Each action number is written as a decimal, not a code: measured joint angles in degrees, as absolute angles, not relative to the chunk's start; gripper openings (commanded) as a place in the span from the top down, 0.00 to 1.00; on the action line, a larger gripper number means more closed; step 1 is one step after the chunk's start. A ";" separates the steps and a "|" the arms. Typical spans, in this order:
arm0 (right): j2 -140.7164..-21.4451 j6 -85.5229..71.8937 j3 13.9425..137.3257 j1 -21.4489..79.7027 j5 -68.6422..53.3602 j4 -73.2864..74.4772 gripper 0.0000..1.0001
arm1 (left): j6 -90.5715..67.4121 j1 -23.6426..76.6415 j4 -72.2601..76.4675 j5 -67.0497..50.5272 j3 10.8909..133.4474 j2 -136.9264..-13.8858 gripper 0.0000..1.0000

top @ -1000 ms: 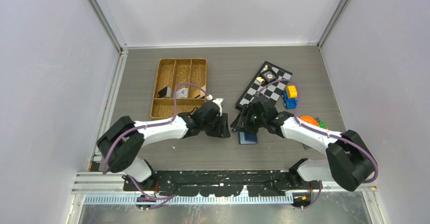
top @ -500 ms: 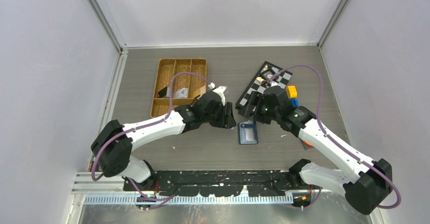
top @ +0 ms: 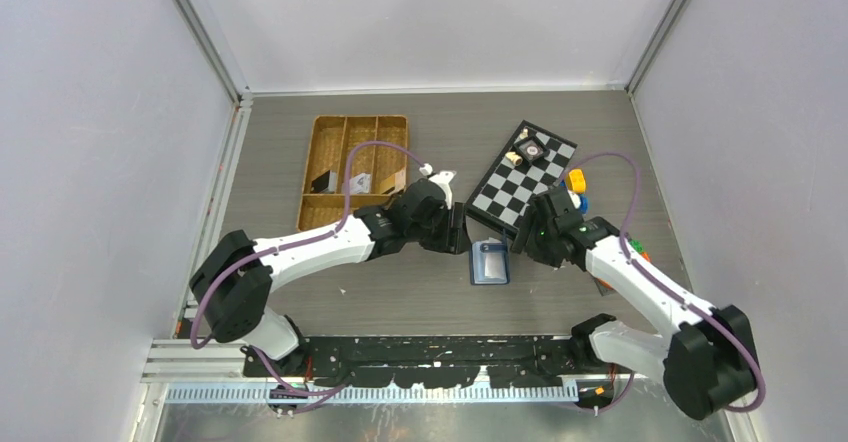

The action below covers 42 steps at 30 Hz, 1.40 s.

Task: Put the credit cards into the card holder
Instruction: Close the card holder at the center of the board.

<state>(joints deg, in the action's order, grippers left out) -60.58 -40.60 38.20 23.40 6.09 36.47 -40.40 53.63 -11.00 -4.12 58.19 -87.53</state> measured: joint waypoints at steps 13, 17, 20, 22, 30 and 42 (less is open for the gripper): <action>-69.78 -40.69 34.74 28.18 -4.71 24.64 0.34 | -39.64 53.63 -11.07 -5.50 61.06 -94.67 0.43; -70.30 -40.91 34.65 28.18 -4.73 23.97 0.35 | -39.05 53.63 -10.98 -7.03 63.53 -99.81 0.43; -70.41 -41.15 34.17 28.18 -4.89 23.27 0.35 | -38.37 53.63 -11.16 -7.16 64.34 -102.02 0.43; -70.41 -41.34 33.74 28.18 -5.10 23.14 0.35 | -38.00 53.63 -11.55 -7.11 65.17 -103.04 0.43; -70.37 -41.85 32.23 27.53 -6.35 22.59 0.38 | -35.66 53.63 -13.56 -6.46 67.20 -106.19 0.60; -62.50 -43.51 23.75 20.75 -14.48 17.67 0.43 | -35.55 53.80 -13.34 -6.46 65.95 -106.28 0.64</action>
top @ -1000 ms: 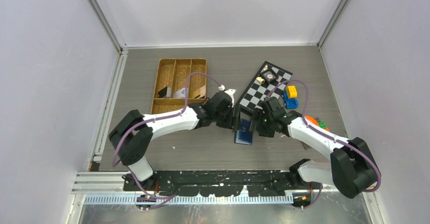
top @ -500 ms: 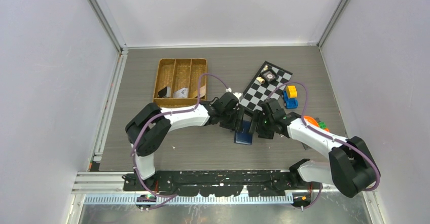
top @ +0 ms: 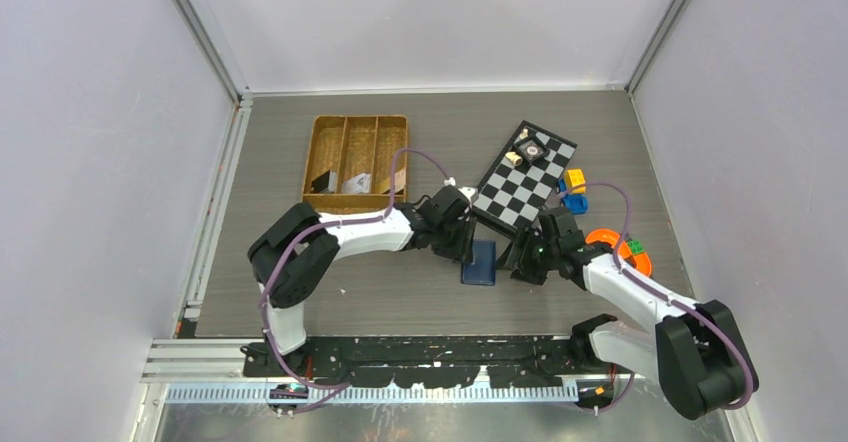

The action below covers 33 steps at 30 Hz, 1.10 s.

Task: Put the credit cards into the card holder
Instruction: Close the card holder at the center of the board, then turn over the card holder at the center of the board.

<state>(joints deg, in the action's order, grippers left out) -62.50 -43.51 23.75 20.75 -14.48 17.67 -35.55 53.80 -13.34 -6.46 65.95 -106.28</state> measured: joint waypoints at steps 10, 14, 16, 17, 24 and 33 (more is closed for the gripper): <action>-68.34 -48.25 20.27 17.74 -23.38 1.98 0.47 | -36.03 53.76 -8.75 -7.18 62.67 -105.08 0.66; -71.81 -49.08 19.99 17.63 -25.45 -3.95 0.48 | -36.21 53.76 -7.70 -7.86 62.11 -105.06 0.67; -73.32 -49.36 19.92 17.30 -26.22 -6.48 0.50 | -36.53 53.65 -7.22 -8.08 61.52 -104.75 0.67; -74.48 -49.52 19.92 17.15 -26.68 -8.21 0.50 | -36.84 53.56 -7.05 -8.05 61.17 -104.57 0.67; -79.92 -50.28 19.49 16.75 -30.20 -17.43 0.52 | -37.52 53.17 -6.90 -8.08 60.38 -104.09 0.68; -83.53 -51.05 18.90 16.84 -32.69 -24.12 0.56 | -38.59 53.01 -6.13 -8.12 59.64 -103.85 0.69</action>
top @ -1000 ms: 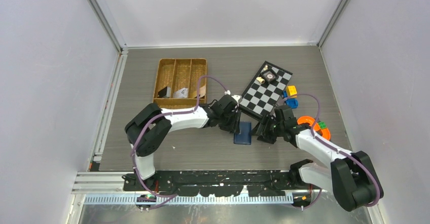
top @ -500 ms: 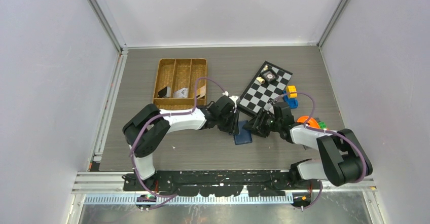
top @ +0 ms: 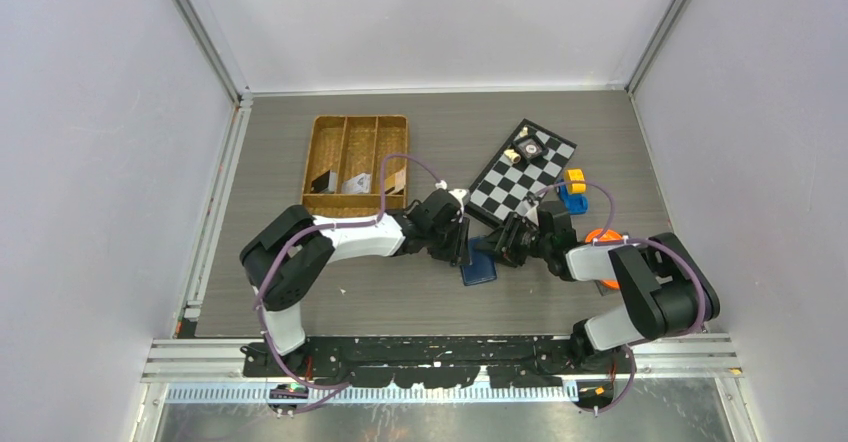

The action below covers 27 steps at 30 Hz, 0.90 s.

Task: Put the credit cards into the card holder
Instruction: Turn over the card holder at the center of the board.

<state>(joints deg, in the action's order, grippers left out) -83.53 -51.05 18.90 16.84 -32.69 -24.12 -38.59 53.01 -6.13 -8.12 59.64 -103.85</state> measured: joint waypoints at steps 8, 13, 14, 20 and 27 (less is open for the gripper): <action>-84.12 -51.07 17.91 17.69 -31.86 -26.22 0.85 | -38.57 52.97 -5.96 -8.03 59.27 -103.44 0.63; -78.48 -49.87 17.85 18.98 -30.20 -21.63 0.98 | -37.41 53.01 -8.23 -6.63 59.09 -101.65 0.43; -76.34 -49.32 17.98 19.33 -29.39 -18.92 0.99 | -36.99 53.19 -8.88 -6.31 58.98 -101.14 0.40; -62.61 -42.11 23.97 20.10 -20.23 6.26 1.00 | -33.80 53.74 -15.29 -3.75 58.76 -95.39 0.26; -56.80 -35.05 39.33 20.49 -3.79 31.09 0.99 | -29.43 49.52 -23.31 -3.33 59.16 -82.89 0.16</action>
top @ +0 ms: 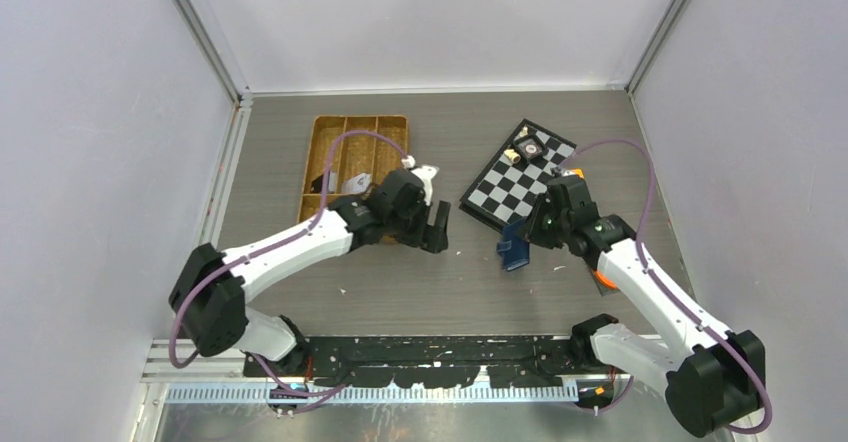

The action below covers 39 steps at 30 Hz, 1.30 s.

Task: Put the credit cards into the card holder
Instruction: Turn over the card holder at the center of the board.

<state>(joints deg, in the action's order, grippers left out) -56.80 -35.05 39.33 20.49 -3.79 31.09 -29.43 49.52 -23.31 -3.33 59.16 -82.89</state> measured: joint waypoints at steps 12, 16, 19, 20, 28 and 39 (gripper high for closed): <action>-75.09 -38.28 57.63 39.20 24.58 52.40 1.00 | -20.14 35.73 -39.81 -4.58 61.91 -67.70 0.06; -84.18 -41.39 61.93 44.27 29.98 55.22 0.99 | -18.52 32.88 -40.60 -4.75 60.84 -65.49 0.06; -90.35 -43.35 64.01 47.11 32.12 56.40 0.99 | -17.74 31.81 -41.06 -4.71 59.29 -65.41 0.06; -92.90 -44.10 65.12 48.23 32.69 57.01 0.97 | -17.61 31.64 -41.17 -4.60 58.70 -65.36 0.06; -104.81 -45.98 73.97 53.56 33.26 57.49 0.59 | -17.32 31.46 -42.00 -0.67 56.62 -60.60 0.06; -102.15 -46.65 75.00 55.09 24.80 51.88 0.33 | -17.69 31.46 -42.00 6.28 54.06 -49.25 0.12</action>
<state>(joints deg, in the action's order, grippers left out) -102.15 -46.65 75.00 55.09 24.80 51.88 -17.69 31.46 -42.00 6.28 54.06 -49.25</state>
